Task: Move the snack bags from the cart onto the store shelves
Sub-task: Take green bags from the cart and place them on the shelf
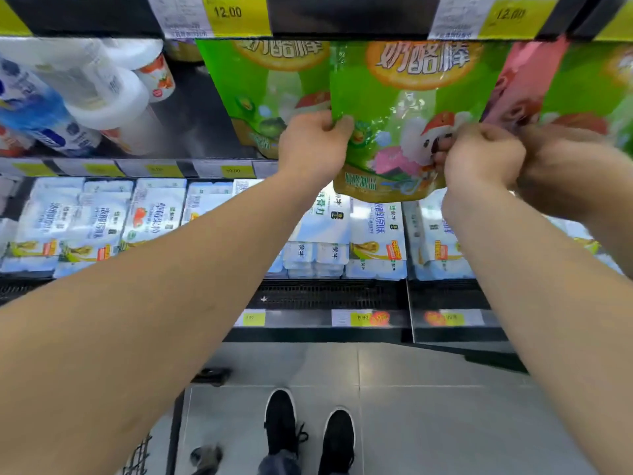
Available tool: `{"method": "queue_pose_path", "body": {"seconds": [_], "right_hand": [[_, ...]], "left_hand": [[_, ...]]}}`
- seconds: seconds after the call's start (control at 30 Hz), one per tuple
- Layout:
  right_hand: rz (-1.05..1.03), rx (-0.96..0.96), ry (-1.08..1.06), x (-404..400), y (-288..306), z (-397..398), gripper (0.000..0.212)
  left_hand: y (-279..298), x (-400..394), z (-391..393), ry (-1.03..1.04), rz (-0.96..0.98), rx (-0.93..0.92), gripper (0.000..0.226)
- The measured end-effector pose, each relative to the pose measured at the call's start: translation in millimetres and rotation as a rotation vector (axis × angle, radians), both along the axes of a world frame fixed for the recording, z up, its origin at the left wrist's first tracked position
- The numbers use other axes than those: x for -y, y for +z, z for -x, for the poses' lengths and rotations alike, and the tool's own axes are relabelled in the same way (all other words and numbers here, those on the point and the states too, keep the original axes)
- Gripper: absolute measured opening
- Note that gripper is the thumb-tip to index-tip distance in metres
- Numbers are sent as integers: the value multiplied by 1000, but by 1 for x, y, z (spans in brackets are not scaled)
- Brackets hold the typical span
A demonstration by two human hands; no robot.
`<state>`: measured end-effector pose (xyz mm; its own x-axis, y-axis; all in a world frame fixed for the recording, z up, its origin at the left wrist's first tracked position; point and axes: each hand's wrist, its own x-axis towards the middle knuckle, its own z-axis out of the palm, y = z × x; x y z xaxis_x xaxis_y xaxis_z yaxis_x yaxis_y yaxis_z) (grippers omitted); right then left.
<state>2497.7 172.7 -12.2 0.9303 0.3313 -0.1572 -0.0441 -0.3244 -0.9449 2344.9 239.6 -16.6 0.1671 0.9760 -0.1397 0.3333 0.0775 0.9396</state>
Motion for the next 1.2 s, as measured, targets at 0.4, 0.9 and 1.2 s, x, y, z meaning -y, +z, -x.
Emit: {"method": "queue_pose_path", "body": {"seconds": [0.4,0.9,1.2], "right_hand": [[-185,-97,26,-9,-22,-8,13],[123,126,300,26,-40,24,28],[62,2,426,2,-37,20,54]], "left_hand": [[-17,4,-5,-18,35,49,31],[-35,33,-2,-242,241,101,55],[-23,21,-15,-303,448,248,67]]}}
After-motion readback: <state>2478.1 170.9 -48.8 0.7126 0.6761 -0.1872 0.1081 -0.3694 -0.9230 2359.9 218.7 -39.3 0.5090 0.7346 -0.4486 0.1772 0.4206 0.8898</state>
